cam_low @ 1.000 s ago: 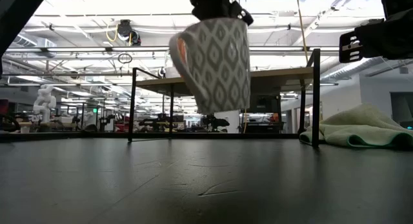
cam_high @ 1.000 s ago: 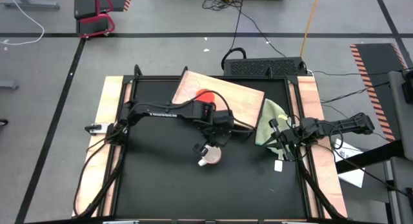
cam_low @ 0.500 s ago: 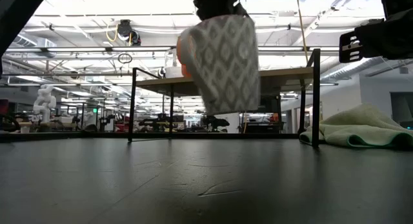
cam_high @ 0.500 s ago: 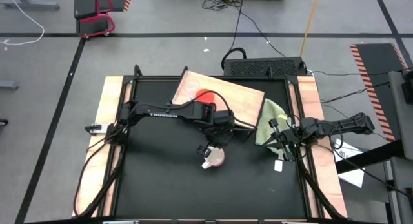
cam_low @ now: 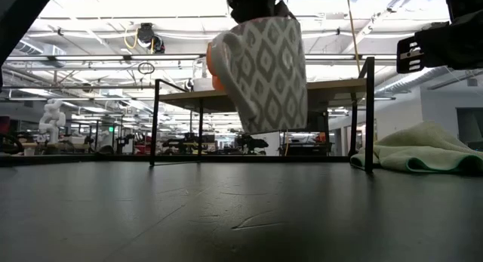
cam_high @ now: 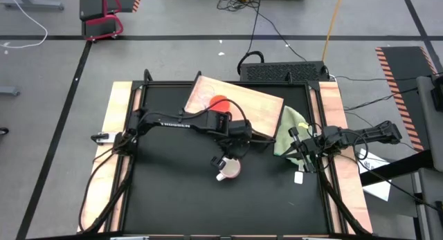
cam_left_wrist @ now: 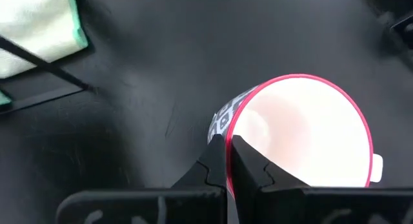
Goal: Stack small to large cups/mugs on shelf
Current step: Put the gray patterned mug on the shelf
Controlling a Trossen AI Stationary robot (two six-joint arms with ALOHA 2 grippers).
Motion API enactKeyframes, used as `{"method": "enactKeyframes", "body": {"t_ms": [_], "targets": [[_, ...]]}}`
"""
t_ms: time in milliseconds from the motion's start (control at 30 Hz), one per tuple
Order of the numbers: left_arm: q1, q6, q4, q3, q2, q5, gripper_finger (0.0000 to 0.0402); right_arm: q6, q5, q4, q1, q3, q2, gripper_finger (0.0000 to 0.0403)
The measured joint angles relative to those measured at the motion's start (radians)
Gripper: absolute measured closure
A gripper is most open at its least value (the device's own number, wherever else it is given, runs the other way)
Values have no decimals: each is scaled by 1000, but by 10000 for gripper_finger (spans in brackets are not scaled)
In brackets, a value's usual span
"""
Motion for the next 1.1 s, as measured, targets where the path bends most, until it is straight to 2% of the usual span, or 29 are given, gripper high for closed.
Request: {"method": "enactKeyframes", "body": {"t_ms": [67,267,833,1100], "targets": [[-10,12,0,0,0,-37,399,0,0,0,0,0,0,403],[-31,17,18,-7,-1,-61,399,0,0,1,0,0,0,403],[-18,30,96,-144,-2,-55,399,0,0,2,0,0,0,403],[-15,38,115,-148,-2,-51,399,0,0,2,0,0,0,403]]}}
